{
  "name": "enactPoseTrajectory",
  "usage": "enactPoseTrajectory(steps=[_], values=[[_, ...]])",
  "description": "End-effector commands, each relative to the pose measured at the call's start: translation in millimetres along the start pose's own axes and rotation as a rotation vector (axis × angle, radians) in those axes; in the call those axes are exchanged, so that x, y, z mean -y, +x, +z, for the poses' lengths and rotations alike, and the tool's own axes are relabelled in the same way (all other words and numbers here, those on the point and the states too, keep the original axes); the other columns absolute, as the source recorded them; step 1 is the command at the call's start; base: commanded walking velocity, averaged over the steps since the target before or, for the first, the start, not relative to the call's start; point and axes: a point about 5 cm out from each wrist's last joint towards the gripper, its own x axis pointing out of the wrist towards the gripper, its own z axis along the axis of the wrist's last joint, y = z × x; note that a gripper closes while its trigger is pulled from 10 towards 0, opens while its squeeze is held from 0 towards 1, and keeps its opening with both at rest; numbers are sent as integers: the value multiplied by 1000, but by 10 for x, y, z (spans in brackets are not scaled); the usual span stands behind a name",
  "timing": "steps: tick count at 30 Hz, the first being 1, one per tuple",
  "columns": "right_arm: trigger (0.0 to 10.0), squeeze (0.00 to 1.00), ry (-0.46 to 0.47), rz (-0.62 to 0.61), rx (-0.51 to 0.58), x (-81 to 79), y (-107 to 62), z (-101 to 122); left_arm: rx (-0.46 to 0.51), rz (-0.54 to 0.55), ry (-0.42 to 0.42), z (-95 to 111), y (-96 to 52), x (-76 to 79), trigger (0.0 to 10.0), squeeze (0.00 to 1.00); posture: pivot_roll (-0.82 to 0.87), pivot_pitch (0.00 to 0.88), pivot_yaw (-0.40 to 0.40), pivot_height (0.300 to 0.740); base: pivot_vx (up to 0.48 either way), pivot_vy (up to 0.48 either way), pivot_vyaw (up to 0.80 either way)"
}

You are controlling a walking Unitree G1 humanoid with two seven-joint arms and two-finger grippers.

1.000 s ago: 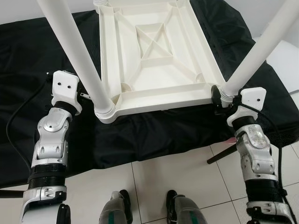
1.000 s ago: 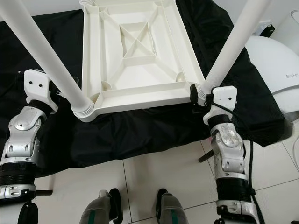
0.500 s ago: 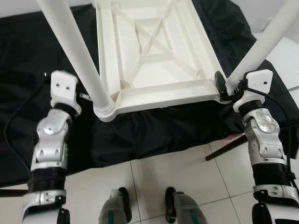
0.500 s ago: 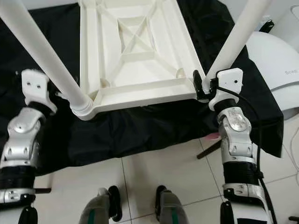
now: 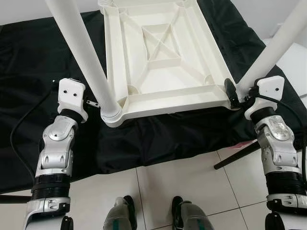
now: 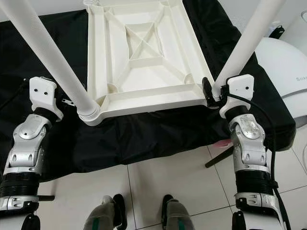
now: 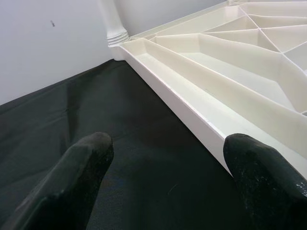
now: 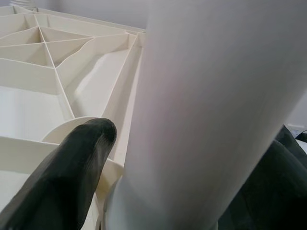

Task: Building children table

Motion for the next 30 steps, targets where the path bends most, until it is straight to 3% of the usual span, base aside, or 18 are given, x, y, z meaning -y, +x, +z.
enactPoseTrajectory(steps=[1,11,12,13,14,20,21,30], values=[[10000,0,14,-3,-22,24,-30,-49,-19,5,4,-42,-39,10,10000,0,-93,275,-6,740,0,0,0],[10000,0,32,-2,-28,25,-23,-69,-19,4,6,-35,-45,13,10000,0,-88,278,-5,740,0,0,0],[8510,0,35,0,-26,23,-17,-61,-19,3,7,-34,-45,10,10000,0,-88,278,-5,740,0,0,0],[8510,0,36,2,-24,22,-14,-56,-19,3,7,-33,-45,8,10000,0,-88,278,-5,740,0,0,0],[0,0,49,5,-21,18,-13,-53,-20,3,8,-33,-46,6,10000,0,-88,278,-5,740,0,0,0],[0,0,62,12,-19,9,-10,-52,-20,6,9,-32,-47,0,10000,0,-86,281,-6,740,0,0,0],[10000,0,60,14,-21,5,-8,-53,-19,6,9,-31,-48,-1,10000,0,-86,281,-6,740,0,0,0],[10000,0,54,13,-20,5,0,-54,-19,8,11,-26,-48,-4,10000,0,-85,280,-6,740,0,0,0]])
